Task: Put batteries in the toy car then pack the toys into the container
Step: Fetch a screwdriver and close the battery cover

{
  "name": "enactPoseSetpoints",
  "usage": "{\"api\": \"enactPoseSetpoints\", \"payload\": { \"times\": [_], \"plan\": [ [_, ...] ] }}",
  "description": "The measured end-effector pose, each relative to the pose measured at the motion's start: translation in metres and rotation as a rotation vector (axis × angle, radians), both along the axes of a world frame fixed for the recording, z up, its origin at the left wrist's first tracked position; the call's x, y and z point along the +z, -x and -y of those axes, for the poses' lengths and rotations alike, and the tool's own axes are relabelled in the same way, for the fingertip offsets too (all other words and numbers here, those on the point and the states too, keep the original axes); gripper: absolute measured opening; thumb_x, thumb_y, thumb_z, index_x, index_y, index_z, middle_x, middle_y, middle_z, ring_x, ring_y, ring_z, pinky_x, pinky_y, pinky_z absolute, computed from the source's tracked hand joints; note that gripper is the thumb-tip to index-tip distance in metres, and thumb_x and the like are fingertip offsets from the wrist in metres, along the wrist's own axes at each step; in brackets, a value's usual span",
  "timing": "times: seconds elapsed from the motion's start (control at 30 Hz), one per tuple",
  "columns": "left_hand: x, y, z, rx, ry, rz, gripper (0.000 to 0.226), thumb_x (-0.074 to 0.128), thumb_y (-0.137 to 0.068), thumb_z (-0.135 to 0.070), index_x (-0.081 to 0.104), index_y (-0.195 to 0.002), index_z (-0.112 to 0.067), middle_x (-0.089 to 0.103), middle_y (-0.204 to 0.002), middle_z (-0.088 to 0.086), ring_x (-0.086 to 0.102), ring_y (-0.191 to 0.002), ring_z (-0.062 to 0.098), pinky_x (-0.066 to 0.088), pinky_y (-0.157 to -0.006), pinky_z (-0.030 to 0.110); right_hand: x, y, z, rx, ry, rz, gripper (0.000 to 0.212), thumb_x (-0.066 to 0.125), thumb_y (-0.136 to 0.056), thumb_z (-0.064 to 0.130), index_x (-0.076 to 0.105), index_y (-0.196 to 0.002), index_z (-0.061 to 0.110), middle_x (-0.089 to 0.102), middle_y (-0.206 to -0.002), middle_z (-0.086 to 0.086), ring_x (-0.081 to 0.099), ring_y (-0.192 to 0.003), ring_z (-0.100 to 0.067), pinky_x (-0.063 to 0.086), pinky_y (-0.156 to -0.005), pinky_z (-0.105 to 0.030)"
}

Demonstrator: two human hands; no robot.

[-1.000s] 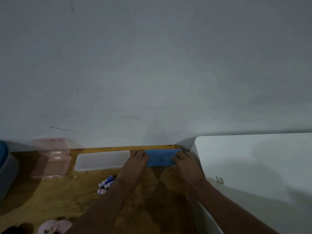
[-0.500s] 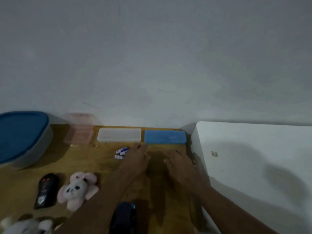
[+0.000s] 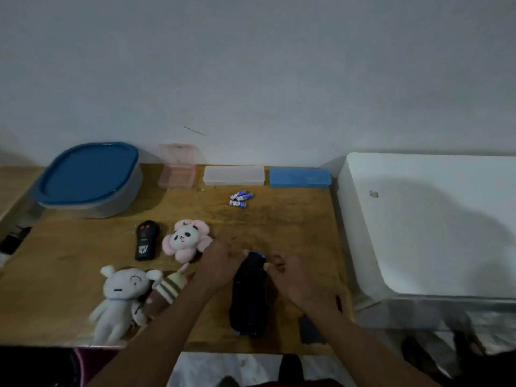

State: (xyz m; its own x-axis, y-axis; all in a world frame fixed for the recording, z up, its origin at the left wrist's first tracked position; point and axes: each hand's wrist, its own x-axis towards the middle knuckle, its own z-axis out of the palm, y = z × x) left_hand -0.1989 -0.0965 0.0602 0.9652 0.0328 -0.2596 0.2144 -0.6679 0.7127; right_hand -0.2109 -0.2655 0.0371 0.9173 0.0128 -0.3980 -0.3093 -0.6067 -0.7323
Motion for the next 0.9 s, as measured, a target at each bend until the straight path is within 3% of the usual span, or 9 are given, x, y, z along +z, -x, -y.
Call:
{"api": "enactPoseSetpoints", "payload": {
  "times": [0.1, 0.3, 0.4, 0.53, 0.67, 0.77, 0.9],
  "plan": [
    [-0.012, 0.022, -0.014, -0.071, 0.017, -0.072, 0.044, 0.067, -0.089, -0.032, 0.053, -0.127, -0.015, 0.063, -0.117, -0.004, 0.063, -0.109, 0.018, 0.051, -0.088, 0.032, 0.000, 0.026, -0.012, -0.045, -0.028, -0.018, 0.038, 0.060, -0.092, 0.027, 0.053, -0.129, 0.017, 0.060, -0.126, 0.000, 0.056, -0.108, -0.011, 0.045, -0.087, -0.022],
    [-0.030, 0.054, -0.028, -0.172, 0.193, -0.234, 0.068, 0.067, -0.085, -0.042, 0.035, -0.144, -0.034, 0.059, -0.128, -0.011, 0.058, -0.117, 0.012, 0.047, -0.093, 0.027, 0.003, 0.064, -0.035, -0.146, 0.017, -0.037, 0.046, 0.059, -0.091, 0.035, 0.047, -0.134, 0.021, 0.061, -0.123, -0.004, 0.059, -0.109, -0.021, 0.052, -0.090, -0.039],
    [-0.039, 0.061, -0.033, -0.238, 0.291, -0.292, 0.087, 0.072, -0.068, -0.052, 0.029, -0.143, -0.045, 0.060, -0.132, -0.011, 0.059, -0.119, 0.011, 0.049, -0.102, 0.041, 0.003, 0.073, -0.041, -0.186, -0.003, -0.026, 0.040, 0.057, -0.093, 0.032, 0.050, -0.131, 0.023, 0.063, -0.118, -0.002, 0.060, -0.102, -0.018, 0.053, -0.086, -0.038],
    [-0.037, 0.062, -0.045, -0.326, 0.371, -0.282, 0.095, 0.080, -0.063, -0.035, 0.031, -0.143, -0.047, 0.063, -0.128, -0.013, 0.060, -0.118, 0.009, 0.050, -0.101, 0.045, 0.009, 0.078, -0.052, -0.240, -0.037, -0.059, 0.042, 0.055, -0.094, 0.030, 0.049, -0.135, 0.024, 0.062, -0.120, -0.003, 0.059, -0.106, -0.019, 0.052, -0.090, -0.038],
    [-0.020, 0.059, -0.058, -0.390, 0.461, -0.225, 0.098, 0.083, -0.069, -0.012, 0.029, -0.142, -0.048, 0.066, -0.123, -0.013, 0.063, -0.113, 0.005, 0.053, -0.096, 0.033, 0.021, 0.070, -0.060, -0.242, -0.089, -0.019, 0.036, 0.053, -0.096, 0.026, 0.052, -0.132, 0.023, 0.062, -0.115, 0.002, 0.057, -0.098, -0.013, 0.052, -0.086, -0.031],
    [-0.013, 0.053, -0.066, -0.381, 0.530, -0.162, 0.094, 0.080, -0.071, 0.002, 0.034, -0.144, -0.035, 0.069, -0.120, -0.008, 0.066, -0.108, 0.008, 0.056, -0.090, 0.032, 0.032, 0.059, -0.068, -0.220, -0.124, 0.019, 0.032, 0.052, -0.097, 0.022, 0.054, -0.130, 0.019, 0.057, -0.104, 0.005, 0.056, -0.093, -0.011, 0.052, -0.077, -0.024],
    [-0.010, 0.040, -0.075, -0.338, 0.594, -0.110, 0.084, 0.078, -0.072, 0.001, 0.039, -0.141, -0.030, 0.068, -0.122, -0.004, 0.066, -0.112, 0.015, 0.057, -0.091, 0.035, 0.038, 0.039, -0.078, -0.217, -0.147, 0.041, 0.030, 0.055, -0.095, 0.023, 0.057, -0.125, 0.020, 0.065, -0.111, -0.002, 0.064, -0.097, -0.017, 0.057, -0.083, -0.042]
  ]
}}
